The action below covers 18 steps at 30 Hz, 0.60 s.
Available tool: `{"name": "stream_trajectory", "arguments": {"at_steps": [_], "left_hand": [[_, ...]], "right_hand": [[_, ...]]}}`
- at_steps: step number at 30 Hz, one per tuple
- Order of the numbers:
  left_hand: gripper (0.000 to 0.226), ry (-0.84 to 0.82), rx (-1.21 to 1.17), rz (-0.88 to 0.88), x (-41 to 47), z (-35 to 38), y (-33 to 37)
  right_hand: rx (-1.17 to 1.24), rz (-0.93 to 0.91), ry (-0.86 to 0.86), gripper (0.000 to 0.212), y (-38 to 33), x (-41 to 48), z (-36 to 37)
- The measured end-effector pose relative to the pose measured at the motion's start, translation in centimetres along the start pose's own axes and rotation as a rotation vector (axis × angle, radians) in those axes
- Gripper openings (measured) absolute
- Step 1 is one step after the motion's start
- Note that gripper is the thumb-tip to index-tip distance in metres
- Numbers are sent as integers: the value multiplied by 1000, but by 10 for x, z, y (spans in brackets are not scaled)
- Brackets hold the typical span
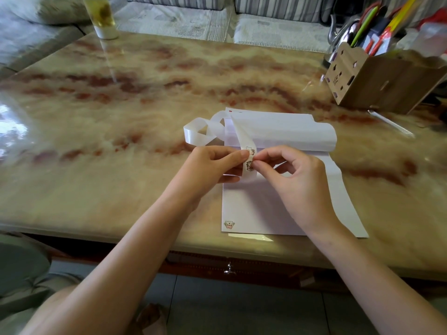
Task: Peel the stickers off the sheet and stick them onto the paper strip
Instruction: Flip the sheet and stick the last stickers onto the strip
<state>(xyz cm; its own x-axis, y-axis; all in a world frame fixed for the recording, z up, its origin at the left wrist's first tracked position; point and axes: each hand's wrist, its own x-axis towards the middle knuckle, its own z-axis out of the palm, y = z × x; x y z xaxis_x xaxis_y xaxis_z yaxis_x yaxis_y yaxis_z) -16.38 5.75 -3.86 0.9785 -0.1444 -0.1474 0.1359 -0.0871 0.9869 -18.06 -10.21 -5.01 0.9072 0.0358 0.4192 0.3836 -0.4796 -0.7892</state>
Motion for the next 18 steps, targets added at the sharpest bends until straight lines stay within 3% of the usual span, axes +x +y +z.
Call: {"name": "stream_trajectory", "arguments": {"at_steps": [12, 18], "left_hand": [[22, 3, 13, -4, 2, 0, -1], [18, 44, 49, -17, 2, 1, -3]], "right_hand": [[13, 90, -49, 3, -4, 1, -2], [-154, 30, -90, 2, 1, -1, 0]]}}
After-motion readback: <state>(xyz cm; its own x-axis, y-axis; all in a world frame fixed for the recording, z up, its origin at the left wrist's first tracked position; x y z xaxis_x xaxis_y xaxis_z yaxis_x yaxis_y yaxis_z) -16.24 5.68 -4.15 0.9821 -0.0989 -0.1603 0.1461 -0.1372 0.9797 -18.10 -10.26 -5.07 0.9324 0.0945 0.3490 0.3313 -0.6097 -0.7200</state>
